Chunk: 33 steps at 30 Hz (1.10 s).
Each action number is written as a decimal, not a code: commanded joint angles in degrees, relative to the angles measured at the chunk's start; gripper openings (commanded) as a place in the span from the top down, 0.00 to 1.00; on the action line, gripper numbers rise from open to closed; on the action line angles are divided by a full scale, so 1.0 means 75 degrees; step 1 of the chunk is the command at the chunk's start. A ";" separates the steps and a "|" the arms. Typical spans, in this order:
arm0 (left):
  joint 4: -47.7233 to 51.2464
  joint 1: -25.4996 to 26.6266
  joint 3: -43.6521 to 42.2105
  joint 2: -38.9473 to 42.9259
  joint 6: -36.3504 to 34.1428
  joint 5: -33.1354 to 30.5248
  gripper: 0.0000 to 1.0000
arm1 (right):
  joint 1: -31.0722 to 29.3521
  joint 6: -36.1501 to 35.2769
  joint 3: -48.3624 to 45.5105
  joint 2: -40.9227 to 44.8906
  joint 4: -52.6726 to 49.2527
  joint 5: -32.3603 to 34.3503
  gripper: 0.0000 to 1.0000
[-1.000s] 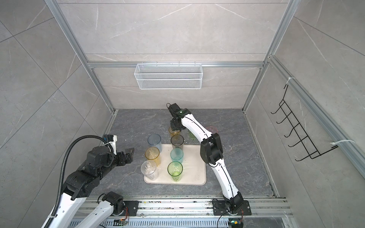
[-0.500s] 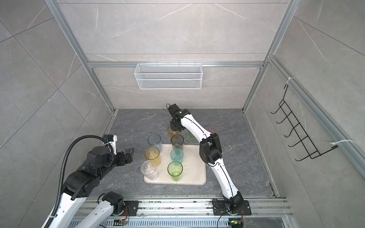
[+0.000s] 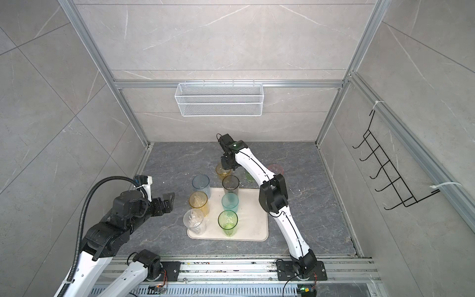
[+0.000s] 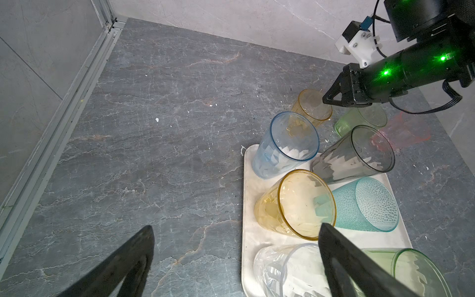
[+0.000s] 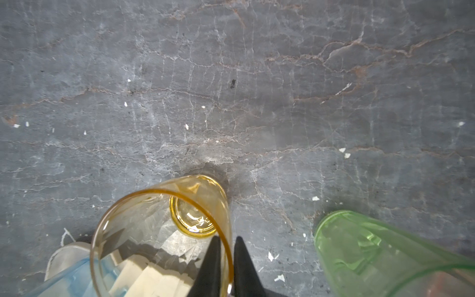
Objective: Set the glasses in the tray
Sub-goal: 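Lower the right gripper onto the amber cup's rim and close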
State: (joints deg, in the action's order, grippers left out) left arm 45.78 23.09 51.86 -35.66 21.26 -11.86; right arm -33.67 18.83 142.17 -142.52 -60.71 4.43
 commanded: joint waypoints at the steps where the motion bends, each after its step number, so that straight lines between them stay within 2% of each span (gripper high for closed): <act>1: -0.0171 -0.0032 0.0021 0.0010 0.0107 -0.0035 0.00 | 0.0020 0.0085 0.0251 -0.0240 -0.0290 -0.0028 0.88; 7: -0.0176 -0.0029 0.0015 0.0021 0.0098 -0.0025 0.00 | 0.0030 0.0078 0.0307 -0.0240 -0.0364 -0.0038 0.90; 13: -0.0174 -0.0032 0.0012 0.0033 0.0101 -0.0024 0.00 | 0.0019 0.0035 0.0380 -0.0193 -0.0413 -0.0063 0.96; 33: -0.0180 -0.0032 0.0009 -0.0015 0.0096 -0.0036 0.00 | 0.0024 0.0137 0.0439 -0.0357 -0.0367 -0.0063 0.91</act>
State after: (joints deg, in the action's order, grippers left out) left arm 45.78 23.09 51.86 -35.66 21.26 -11.86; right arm -33.67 18.85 143.92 -143.15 -62.37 4.21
